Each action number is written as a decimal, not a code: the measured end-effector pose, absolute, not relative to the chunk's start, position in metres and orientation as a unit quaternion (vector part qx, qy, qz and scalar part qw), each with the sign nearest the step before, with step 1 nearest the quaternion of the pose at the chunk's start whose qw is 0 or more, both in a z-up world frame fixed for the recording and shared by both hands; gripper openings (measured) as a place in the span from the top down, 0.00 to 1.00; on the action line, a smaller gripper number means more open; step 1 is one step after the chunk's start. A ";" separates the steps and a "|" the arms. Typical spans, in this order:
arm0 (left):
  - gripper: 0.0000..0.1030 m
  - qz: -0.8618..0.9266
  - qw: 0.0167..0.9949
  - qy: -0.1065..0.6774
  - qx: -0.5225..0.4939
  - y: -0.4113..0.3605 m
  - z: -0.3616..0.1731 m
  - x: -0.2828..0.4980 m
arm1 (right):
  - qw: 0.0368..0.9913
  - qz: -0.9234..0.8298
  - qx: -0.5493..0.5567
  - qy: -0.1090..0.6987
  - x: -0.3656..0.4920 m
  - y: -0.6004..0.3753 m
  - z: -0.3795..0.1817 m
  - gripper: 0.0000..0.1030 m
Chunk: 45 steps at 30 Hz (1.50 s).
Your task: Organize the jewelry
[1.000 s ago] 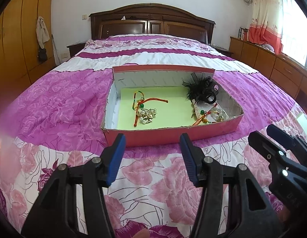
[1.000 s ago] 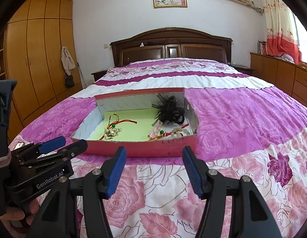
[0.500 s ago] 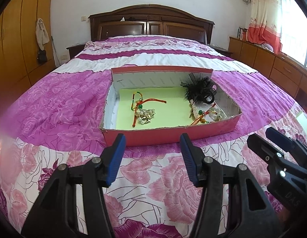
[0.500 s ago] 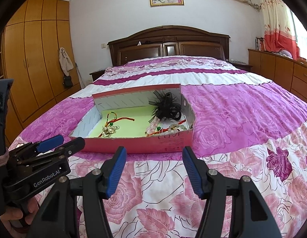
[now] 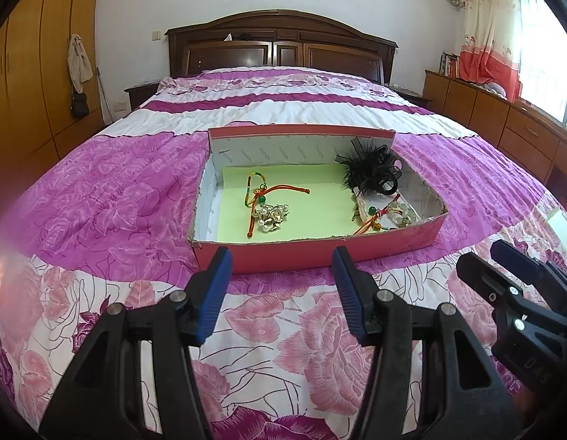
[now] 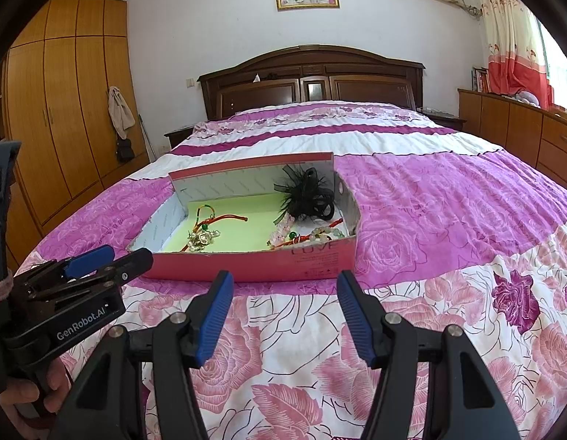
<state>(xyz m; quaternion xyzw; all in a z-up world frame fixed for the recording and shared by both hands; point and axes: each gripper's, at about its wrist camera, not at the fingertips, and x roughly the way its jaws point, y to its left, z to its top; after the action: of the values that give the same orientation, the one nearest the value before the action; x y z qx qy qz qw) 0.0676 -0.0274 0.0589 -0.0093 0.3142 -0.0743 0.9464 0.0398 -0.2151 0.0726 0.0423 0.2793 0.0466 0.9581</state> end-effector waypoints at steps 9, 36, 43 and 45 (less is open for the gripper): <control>0.53 -0.073 0.947 0.314 -0.009 -0.027 0.059 0.068 | 0.958 0.047 0.042 0.280 0.040 -0.215 0.073 0.40; 0.53 -0.072 0.947 0.314 -0.008 -0.025 0.059 0.069 | 0.958 0.046 0.043 0.281 0.040 -0.216 0.072 0.40; 0.53 -0.071 0.947 0.314 -0.008 -0.023 0.058 0.070 | 0.957 0.046 0.043 0.281 0.040 -0.216 0.072 0.40; 0.53 -0.071 0.947 0.315 -0.007 -0.022 0.057 0.070 | 0.957 0.046 0.043 0.282 0.040 -0.216 0.072 0.40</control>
<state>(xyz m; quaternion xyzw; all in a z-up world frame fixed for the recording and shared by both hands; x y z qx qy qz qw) 0.0701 -0.0221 0.0572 -0.0072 0.3146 -0.0707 0.9466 0.0402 -0.2161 0.0722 0.0433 0.2816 0.0464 0.9574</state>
